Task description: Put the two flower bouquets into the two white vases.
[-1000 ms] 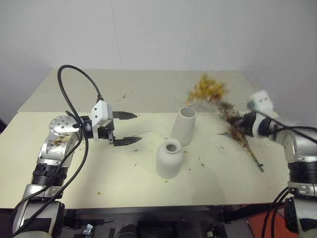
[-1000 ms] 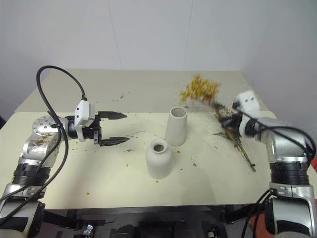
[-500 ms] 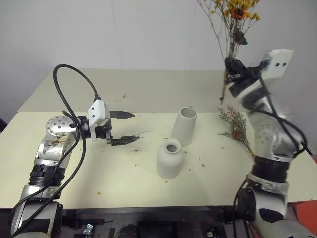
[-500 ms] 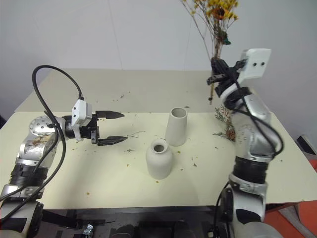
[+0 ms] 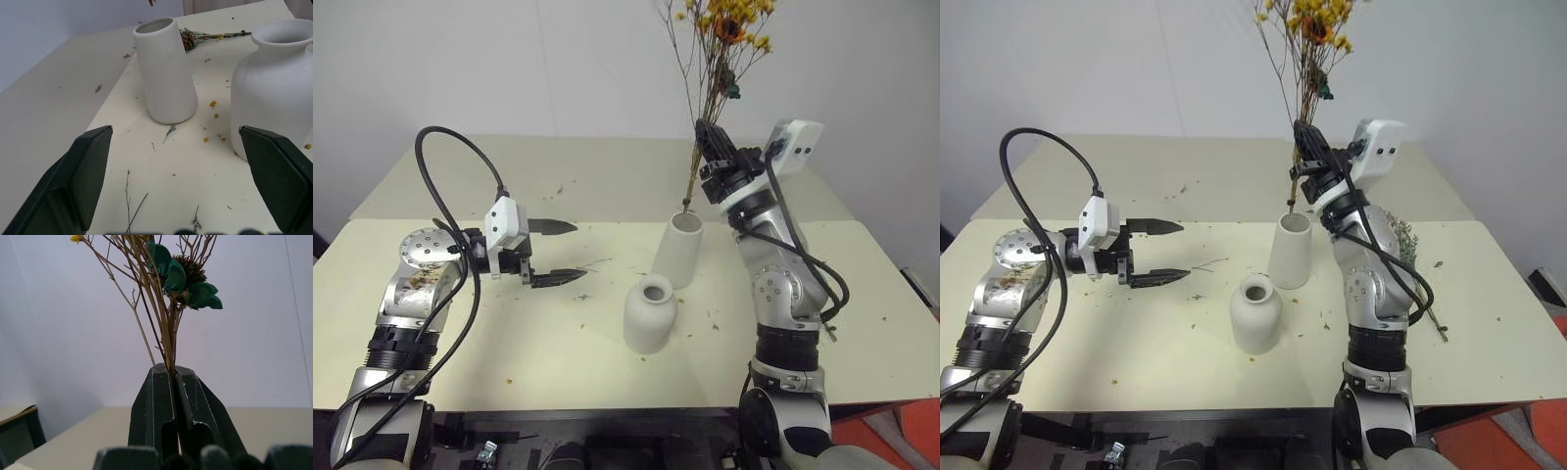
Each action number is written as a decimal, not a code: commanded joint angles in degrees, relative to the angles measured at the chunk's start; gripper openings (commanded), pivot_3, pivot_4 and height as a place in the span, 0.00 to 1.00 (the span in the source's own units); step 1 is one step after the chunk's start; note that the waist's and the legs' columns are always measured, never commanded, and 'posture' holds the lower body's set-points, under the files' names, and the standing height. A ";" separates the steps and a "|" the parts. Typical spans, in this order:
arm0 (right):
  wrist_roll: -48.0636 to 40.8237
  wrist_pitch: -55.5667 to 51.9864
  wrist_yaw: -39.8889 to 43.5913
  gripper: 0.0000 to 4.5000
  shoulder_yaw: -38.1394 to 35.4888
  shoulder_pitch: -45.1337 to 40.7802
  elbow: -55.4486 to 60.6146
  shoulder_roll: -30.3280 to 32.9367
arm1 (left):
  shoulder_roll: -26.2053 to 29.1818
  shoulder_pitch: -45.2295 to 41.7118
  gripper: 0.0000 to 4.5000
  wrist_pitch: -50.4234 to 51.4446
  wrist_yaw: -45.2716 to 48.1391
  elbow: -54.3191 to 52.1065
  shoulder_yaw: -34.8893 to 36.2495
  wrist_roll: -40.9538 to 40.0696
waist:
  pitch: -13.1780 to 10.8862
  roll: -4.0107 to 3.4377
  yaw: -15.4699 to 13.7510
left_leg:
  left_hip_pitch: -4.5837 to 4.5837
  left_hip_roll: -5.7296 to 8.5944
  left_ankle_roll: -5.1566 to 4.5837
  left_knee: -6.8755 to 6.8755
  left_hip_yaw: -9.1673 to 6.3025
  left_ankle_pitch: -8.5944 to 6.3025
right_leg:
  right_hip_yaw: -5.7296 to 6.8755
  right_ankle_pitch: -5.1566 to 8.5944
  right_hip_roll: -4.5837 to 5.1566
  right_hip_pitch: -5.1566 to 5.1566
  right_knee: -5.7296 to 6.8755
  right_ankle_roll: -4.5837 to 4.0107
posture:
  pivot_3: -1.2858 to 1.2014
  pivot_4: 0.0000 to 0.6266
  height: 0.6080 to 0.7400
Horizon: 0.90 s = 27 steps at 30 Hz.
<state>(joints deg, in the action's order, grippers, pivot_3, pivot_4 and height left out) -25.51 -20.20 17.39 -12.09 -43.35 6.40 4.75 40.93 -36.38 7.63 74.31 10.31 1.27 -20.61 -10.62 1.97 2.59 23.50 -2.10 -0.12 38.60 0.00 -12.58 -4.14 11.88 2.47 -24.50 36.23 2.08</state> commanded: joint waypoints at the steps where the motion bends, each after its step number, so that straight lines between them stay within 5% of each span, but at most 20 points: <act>1: -0.61 4.00 1.15 0.01 -0.22 0.46 -0.13 0.41 | 1.00 -0.01 1.00 0.12 -0.39 -2.30 2.01 -1.43 | 0.00 0.00 0.01 | 0.00 0.00 0.00 0.00 0.00 0.00 | 0.00 0.00 0.00 0.00 0.00 0.00 | 0.52 0.24 1.00; 27: 1.13 20.21 6.26 0.01 1.69 5.04 -12.46 -0.54 | 1.21 -0.82 1.00 -0.88 -0.25 -1.38 1.84 -0.97 | -0.01 -0.01 0.04 | -0.01 0.00 0.00 -0.04 0.01 0.00 | -0.01 0.01 0.00 0.00 -0.02 -0.01 | 0.52 0.24 1.00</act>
<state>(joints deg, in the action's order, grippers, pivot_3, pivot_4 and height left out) -23.74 -2.04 22.92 -10.06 -37.98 -7.31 4.02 41.56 -36.02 7.65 74.33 9.85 1.31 -20.59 -10.63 1.95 2.63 23.49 -2.10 -0.12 38.57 0.01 -12.58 -4.15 11.88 2.47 -24.50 36.22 2.08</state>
